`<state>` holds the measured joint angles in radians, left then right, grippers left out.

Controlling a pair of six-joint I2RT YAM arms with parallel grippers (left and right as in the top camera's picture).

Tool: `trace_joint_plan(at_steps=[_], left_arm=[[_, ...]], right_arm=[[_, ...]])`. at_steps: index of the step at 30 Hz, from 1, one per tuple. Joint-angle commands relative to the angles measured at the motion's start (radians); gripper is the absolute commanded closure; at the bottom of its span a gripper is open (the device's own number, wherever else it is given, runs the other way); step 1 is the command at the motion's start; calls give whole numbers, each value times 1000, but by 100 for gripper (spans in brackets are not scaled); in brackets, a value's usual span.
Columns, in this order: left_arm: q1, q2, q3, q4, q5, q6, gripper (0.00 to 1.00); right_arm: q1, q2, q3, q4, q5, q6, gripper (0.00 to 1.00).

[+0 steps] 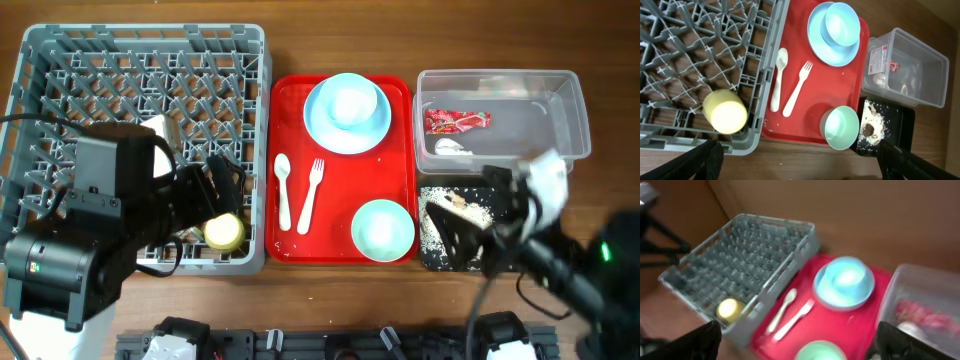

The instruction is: Sort waste into correct bins and load items into the dishwasher rack

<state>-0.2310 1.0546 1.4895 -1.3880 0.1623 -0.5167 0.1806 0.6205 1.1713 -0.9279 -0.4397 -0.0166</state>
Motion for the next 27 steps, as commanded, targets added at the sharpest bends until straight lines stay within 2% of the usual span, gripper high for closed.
trace_joint_plan(at_steps=[1,4,6,10,15,21,27], left_arm=[[-2,-4,3,3,-3,15,0],[-2,-4,3,3,-3,15,0],[-2,-4,3,3,-3,15,0],[-2,-4,3,3,-3,15,0],[-2,-4,3,3,-3,15,0],[-2,-4,3,3,-3,15,0],[-2,-4,3,3,-3,15,0]], right_arm=[[-25,-165,-179,96,120,-219,0],[-38,-353,-396,171,144,-283,0],[-39,-540,-679,351,143,-295,0],[-39,-597,-875,544,113,-280,0],[-64,-617,-1017,738,107,-163,0],[-113,-617,-1170,961,100,-166,0],[-114,-617,-1166,960,102,-193,0]])
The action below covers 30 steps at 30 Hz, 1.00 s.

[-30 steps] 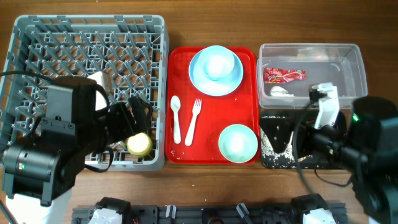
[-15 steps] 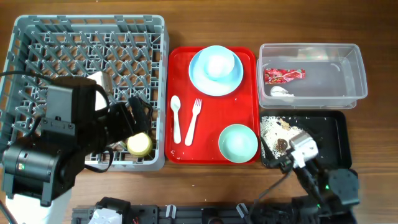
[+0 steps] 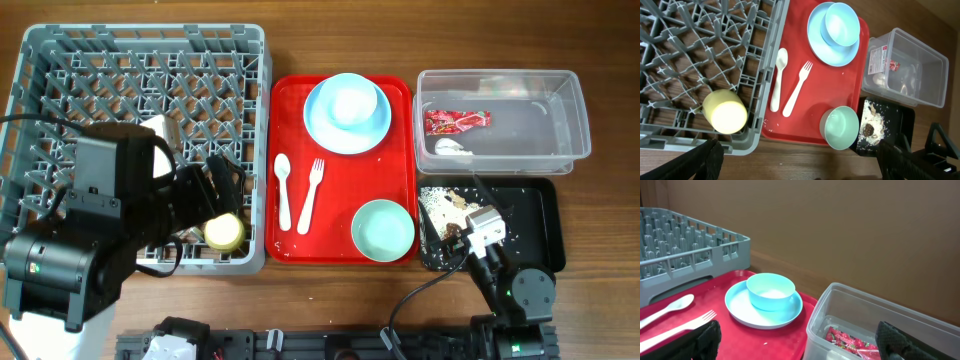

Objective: Sort waste into correct bins and load items into the dishwasher rack
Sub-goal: 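Grasp the light-blue bowl on the plate with the left gripper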

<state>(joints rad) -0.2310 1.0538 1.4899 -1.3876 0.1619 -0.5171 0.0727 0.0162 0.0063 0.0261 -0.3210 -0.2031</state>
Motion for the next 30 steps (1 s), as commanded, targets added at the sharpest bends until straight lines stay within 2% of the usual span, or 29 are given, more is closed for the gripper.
trace_joint_plan(at_steps=[1,12,15,19,20,23,25,27,29,30], left_arm=[[-2,-3,3,3,-2,15,0],[-2,-3,3,3,-3,15,0],[-2,-3,3,30,107,11,0],[-15,36,0,116,126,-47,0],[-35,68,0,130,113,-6,0],[-160,225,0,150,-73,-3,0],[-196,304,0,195,-80,-9,0],[-221,397,0,321,-65,-8,1],[-260,534,0,483,-89,67,2],[-269,589,1,526,-108,67,3]], right_arm=[[-6,-13,-1,6,-16,-7,0],[-6,-13,-1,4,-16,-7,0],[-6,-12,-1,4,-16,-6,0],[-6,-11,-1,4,-16,-6,0],[-6,-11,-1,4,-16,-6,0],[-6,-11,-1,3,-16,-6,0],[-6,-11,-1,4,-16,-6,0],[-6,-11,-1,4,-16,-7,0],[-6,-11,-1,4,-16,-6,0],[-6,-11,-1,3,-16,-6,0]])
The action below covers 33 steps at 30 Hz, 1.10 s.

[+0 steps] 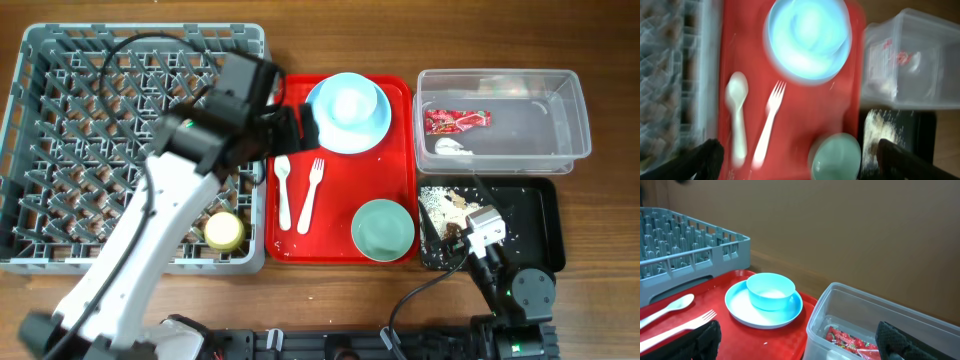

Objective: Sort waste into correct bins and load items into the dishwasher rack
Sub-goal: 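Grasp the light-blue bowl on the plate with the left gripper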

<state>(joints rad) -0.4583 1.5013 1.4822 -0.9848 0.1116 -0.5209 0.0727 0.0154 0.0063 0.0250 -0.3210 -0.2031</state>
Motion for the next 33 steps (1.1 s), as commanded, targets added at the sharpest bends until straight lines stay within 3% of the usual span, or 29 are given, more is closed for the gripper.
trace_joint_plan(at_steps=[1,4,10,16,19,25,27,30,33], left_arm=[[-42,196,10,164,-58,72,6],[-39,320,39,216,-58,55,16],[-33,514,283,224,-61,43,15],[-33,599,293,335,-183,45,28],[-33,657,293,335,-200,42,30],[-27,746,293,320,-232,8,46],[-28,766,293,318,-232,-11,56],[-28,767,293,307,-232,-11,92],[-28,718,293,287,-230,-11,96]], right_arm=[[-6,-11,-1,5,-16,-7,0],[-6,-11,-1,5,-16,-6,0],[-6,-11,-1,5,-16,-6,0],[-6,-11,-1,5,-16,-6,0],[-6,-11,-1,5,-16,-6,0],[-6,-11,-1,5,-16,-6,0],[-6,-11,-1,5,-16,-7,0],[-6,-11,-1,5,-16,-6,0],[-6,-11,-1,5,-16,-6,0]])
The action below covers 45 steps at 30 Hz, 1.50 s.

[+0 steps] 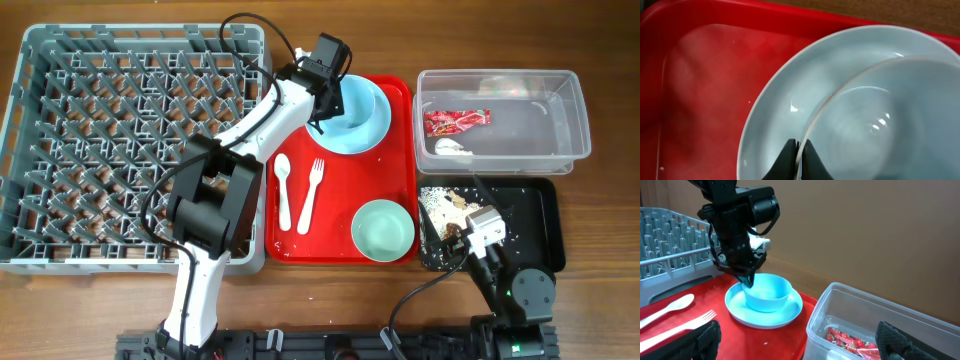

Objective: Sort waste into correct bins and load items into the dishwasher rack
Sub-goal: 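Grasp the light-blue bowl on the plate with the left gripper, then place the light-blue bowl into the dish rack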

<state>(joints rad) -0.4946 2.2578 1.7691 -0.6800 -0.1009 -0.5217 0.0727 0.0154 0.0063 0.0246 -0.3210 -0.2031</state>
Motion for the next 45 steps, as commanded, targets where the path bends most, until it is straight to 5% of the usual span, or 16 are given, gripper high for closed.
trace_joint_plan(at_steps=[1,7,12,17,21,27,31,42,45], left_arm=[[9,-64,6,-30,-23,-10,96],[9,-298,6,-217,-190,-3,96],[9,-508,6,-568,-579,-4,96],[9,-508,-72,-852,-886,-123,96],[9,-508,-208,-771,-1009,-122,96],[62,-507,-446,-433,-1196,-122,96],[82,-507,-487,-351,-1202,-114,96],[9,-408,-494,-373,-1153,-111,94],[-6,-345,-494,-449,-1269,-111,91]], right_arm=[[-6,-11,-1,5,-16,-6,0],[-6,-11,-1,5,-16,-6,0],[-6,-11,-1,5,-16,-6,0],[-6,-11,-1,5,-16,-6,0],[-6,-11,-1,5,-16,-7,0],[-6,-11,-1,5,-16,-7,0],[-6,-11,-1,5,-16,-6,0],[-6,-11,-1,5,-16,-6,0],[-6,-11,-1,5,-16,-7,0]])
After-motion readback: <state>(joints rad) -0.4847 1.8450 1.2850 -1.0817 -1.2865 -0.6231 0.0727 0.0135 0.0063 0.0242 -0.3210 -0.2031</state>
